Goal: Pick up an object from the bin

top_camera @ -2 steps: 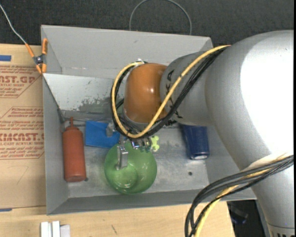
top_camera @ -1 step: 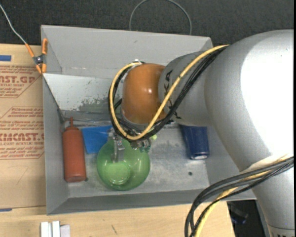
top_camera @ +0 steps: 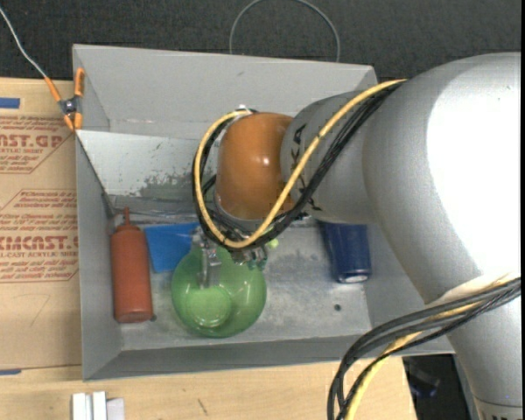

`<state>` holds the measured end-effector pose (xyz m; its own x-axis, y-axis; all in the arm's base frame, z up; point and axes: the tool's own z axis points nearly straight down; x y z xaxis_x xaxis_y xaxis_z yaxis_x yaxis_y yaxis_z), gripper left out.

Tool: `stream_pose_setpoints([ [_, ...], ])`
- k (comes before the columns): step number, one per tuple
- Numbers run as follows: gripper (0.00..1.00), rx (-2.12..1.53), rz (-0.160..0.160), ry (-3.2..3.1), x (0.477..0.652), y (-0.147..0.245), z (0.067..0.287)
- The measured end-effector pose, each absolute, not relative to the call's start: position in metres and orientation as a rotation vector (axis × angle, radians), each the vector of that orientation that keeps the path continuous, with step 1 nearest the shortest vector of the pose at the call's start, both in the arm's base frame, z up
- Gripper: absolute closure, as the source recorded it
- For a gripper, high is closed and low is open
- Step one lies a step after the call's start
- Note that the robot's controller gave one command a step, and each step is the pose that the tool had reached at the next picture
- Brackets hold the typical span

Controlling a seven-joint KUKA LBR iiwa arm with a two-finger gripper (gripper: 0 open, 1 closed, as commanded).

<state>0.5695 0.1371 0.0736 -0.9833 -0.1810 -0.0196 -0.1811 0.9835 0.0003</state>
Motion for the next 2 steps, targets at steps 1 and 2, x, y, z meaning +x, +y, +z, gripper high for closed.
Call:
stream_pose_setpoints([
  [1,1.00,-0.224,0.007,3.110,0.559,0.135,0.106],
  [2,1.00,-0.258,0.004,3.109,0.575,0.138,0.106],
])
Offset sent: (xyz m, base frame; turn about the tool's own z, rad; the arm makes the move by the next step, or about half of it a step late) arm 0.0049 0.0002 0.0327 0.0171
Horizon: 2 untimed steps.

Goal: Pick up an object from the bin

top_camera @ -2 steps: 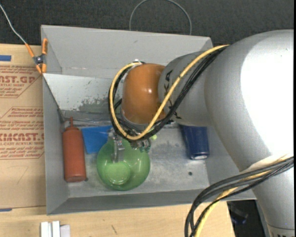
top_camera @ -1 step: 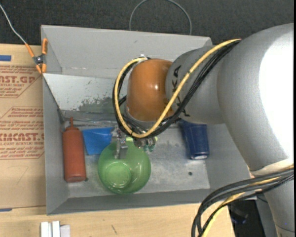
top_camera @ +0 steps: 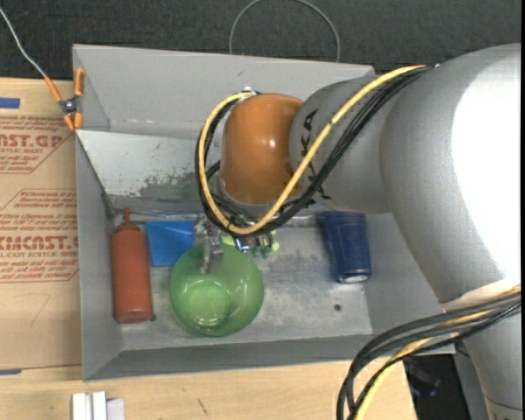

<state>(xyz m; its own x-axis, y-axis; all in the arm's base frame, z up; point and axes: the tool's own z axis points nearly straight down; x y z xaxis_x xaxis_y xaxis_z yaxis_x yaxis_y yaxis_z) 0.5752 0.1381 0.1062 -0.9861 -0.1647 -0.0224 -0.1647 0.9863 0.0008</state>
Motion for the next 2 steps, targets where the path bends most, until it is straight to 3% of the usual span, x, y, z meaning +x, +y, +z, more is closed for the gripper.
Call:
stream_pose_setpoints([
  [1,1.00,-0.190,0.011,3.108,0.5780,0.1419,0.1307],
  [2,1.00,-0.247,0.006,3.107,0.5791,0.1440,0.1313],
])
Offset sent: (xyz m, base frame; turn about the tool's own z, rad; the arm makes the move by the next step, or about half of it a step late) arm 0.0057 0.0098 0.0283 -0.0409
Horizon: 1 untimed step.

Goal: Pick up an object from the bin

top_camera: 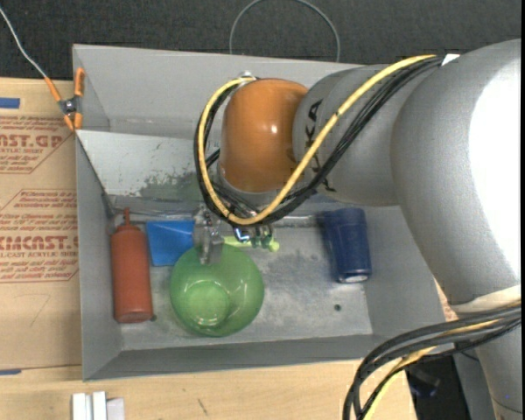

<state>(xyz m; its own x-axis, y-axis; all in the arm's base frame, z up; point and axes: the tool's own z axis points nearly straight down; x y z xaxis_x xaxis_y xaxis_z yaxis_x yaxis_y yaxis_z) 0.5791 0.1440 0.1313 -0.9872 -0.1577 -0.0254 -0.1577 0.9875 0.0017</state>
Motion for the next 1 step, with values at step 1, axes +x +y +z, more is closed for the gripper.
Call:
stream_pose_setpoints([
  [1,1.00,-0.236,0.013,3.088,0.5249,0.1200,0.1964],
])
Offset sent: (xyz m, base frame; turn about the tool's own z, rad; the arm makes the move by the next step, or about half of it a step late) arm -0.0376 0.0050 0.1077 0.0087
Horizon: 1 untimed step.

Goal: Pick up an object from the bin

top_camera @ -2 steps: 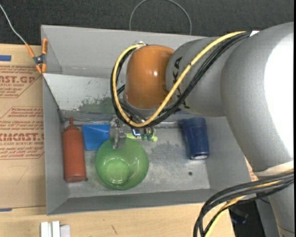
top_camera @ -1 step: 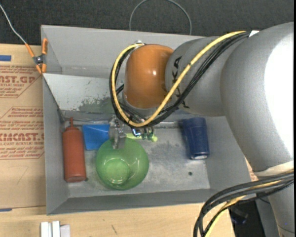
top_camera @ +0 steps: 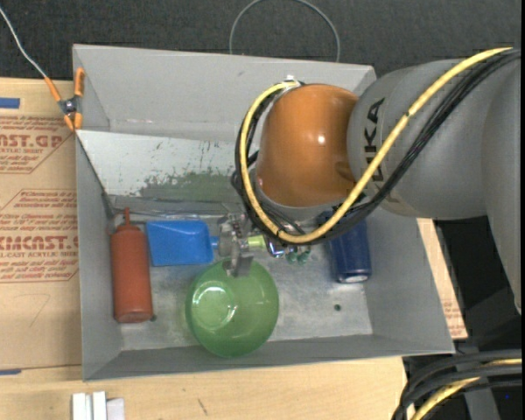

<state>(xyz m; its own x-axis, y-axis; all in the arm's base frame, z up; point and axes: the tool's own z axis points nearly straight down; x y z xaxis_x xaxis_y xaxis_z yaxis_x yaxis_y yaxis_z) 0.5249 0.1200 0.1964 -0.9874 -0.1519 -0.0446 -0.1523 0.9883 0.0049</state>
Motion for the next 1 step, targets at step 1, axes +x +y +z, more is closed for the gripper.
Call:
stream_pose_setpoints([
  [1,0.00,-0.236,0.008,3.104,0.5419,0.1501,0.2389],
])
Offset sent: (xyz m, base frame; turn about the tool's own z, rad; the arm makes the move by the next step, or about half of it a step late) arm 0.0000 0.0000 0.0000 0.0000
